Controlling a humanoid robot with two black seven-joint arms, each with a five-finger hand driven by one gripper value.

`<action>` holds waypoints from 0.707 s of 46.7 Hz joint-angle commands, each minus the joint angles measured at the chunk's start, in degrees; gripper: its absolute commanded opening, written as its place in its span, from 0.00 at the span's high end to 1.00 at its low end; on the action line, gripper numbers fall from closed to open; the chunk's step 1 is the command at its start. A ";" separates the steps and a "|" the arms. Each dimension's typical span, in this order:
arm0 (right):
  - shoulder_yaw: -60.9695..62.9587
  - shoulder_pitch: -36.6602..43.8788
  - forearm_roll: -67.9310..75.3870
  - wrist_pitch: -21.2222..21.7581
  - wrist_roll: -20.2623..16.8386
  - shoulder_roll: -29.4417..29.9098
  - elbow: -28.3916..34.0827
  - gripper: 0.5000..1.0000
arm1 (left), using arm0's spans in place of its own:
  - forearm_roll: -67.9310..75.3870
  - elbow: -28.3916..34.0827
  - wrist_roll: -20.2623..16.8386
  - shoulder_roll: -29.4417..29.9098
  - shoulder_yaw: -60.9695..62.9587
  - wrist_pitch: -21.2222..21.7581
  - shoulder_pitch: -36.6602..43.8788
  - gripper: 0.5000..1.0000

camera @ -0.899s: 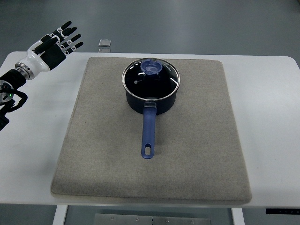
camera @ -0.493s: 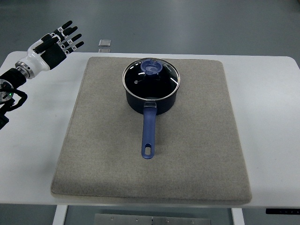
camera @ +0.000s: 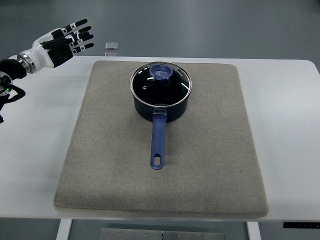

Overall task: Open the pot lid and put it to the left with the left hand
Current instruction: 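Raise the left hand and move it toward the saucepan lid, then lower the left hand over the lid's blue knob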

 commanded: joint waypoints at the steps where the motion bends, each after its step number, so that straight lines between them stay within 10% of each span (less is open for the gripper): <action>1: 0.04 0.00 0.00 0.00 0.00 0.00 0.00 0.17 | 5.86 -0.44 0.01 1.38 -0.11 0.00 -1.44 0.02; 33: 0.04 0.00 0.00 0.00 0.00 0.00 0.00 0.17 | 57.72 -19.86 -20.73 5.78 0.06 0.00 -6.36 0.02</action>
